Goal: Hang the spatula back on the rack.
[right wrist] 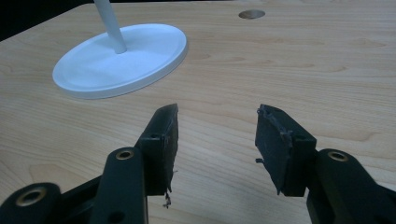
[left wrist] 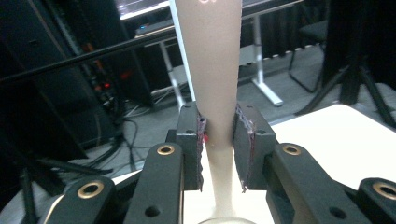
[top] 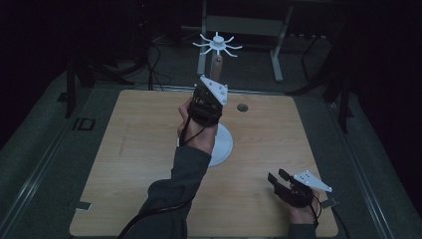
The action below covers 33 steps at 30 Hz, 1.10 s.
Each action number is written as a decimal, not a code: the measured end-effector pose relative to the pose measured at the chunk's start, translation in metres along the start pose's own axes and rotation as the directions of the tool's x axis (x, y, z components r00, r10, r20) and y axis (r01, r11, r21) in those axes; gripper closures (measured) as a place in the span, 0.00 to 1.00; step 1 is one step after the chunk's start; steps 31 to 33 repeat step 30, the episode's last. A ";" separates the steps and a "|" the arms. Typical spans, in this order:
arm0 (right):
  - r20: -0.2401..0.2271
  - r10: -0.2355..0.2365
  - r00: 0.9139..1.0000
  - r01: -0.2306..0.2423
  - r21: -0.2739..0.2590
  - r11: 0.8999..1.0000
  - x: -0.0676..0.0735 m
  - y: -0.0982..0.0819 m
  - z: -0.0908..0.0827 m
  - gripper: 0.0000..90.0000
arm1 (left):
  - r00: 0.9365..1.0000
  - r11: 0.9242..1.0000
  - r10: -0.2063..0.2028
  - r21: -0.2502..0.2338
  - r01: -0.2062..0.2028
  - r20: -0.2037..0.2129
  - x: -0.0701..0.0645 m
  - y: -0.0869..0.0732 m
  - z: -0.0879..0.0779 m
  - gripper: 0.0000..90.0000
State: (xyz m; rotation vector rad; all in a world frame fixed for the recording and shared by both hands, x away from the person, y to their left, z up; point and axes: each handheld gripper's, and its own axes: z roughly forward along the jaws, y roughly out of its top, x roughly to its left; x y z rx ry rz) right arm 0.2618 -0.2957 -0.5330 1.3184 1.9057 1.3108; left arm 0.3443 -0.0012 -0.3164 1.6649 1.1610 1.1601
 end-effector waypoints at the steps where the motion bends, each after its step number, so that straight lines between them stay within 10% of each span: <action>1: 0.000 0.000 1.000 0.000 -0.001 1.000 0.000 0.000 0.000 0.54 | 1.000 1.000 0.005 0.002 -0.005 -0.003 -0.001 0.000 0.000 0.82; 18: -0.001 -0.005 1.000 0.005 0.002 1.000 0.000 0.000 0.000 0.54 | 0.995 0.999 0.020 -0.040 -0.016 0.093 -0.004 -0.007 -0.004 0.41; 33: 0.001 0.000 1.000 0.000 0.004 1.000 -0.001 -0.001 0.000 0.53 | 0.966 0.997 -0.034 -0.055 0.050 0.258 0.006 -0.026 -0.015 0.30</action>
